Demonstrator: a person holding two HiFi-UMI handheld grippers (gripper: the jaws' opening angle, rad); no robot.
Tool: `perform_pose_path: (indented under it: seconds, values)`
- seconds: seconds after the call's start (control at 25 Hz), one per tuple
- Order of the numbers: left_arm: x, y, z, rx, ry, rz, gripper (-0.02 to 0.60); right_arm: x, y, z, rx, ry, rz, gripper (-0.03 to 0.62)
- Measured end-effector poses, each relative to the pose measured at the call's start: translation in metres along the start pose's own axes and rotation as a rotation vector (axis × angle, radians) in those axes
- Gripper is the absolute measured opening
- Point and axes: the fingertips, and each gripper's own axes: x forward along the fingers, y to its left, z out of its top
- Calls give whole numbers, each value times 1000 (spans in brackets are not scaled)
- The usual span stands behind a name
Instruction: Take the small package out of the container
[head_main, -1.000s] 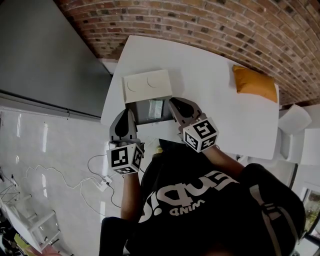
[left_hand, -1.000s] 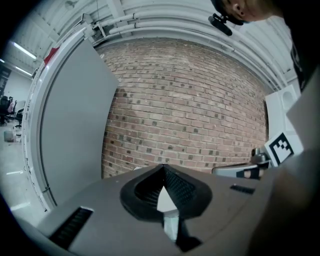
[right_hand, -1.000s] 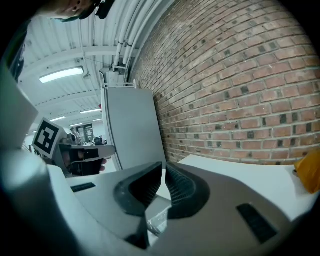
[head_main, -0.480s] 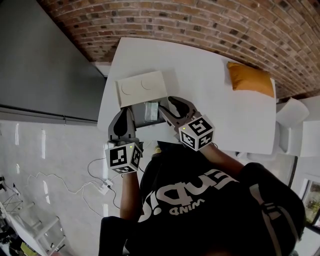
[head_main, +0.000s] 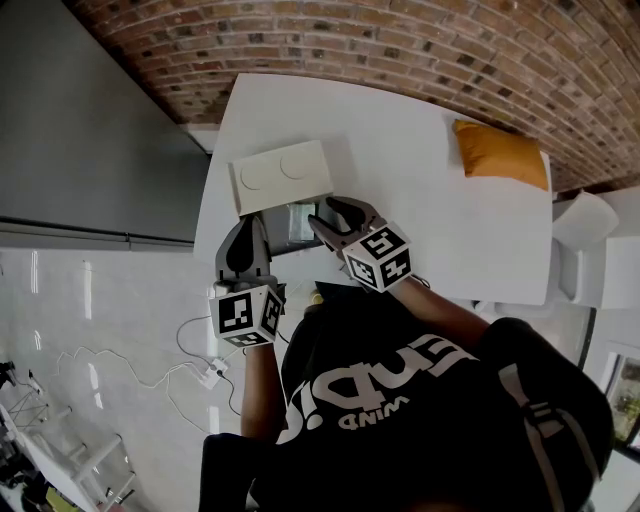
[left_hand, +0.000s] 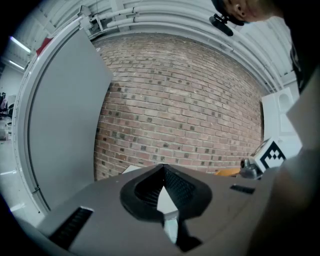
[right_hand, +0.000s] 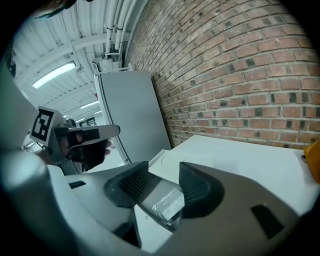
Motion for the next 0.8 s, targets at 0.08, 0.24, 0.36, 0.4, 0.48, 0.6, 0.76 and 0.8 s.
perform_pose_path:
  seconds: [0.08, 0.24, 0.36, 0.4, 0.48, 0.6, 0.76, 0.8]
  values:
    - [1, 0, -1, -6, 6, 0, 6, 8, 0, -9, -11, 36, 8, 173]
    - [4, 4, 1, 9, -6, 4, 6, 25, -2, -26, -23, 104, 16, 174]
    - [8, 5, 2, 10, -10, 5, 6, 38, -6, -42, -10, 167, 14, 173]
    - [9, 5, 2, 10, -9, 3, 6, 43, -7, -49, -6, 193, 13, 173]
    - [12, 5, 1, 5, -1, -1, 6, 51, -11, -63, 2, 248, 5, 175]
    - [15, 4, -1, -6, 12, -7, 6, 59, -18, -78, 16, 301, -18, 174]
    - [19, 7, 0, 2, 0, -8, 6, 68, -28, -88, 34, 341, -56, 175]
    - [20, 7, 0, 5, -2, -9, 6, 70, -29, -91, 40, 356, -61, 175]
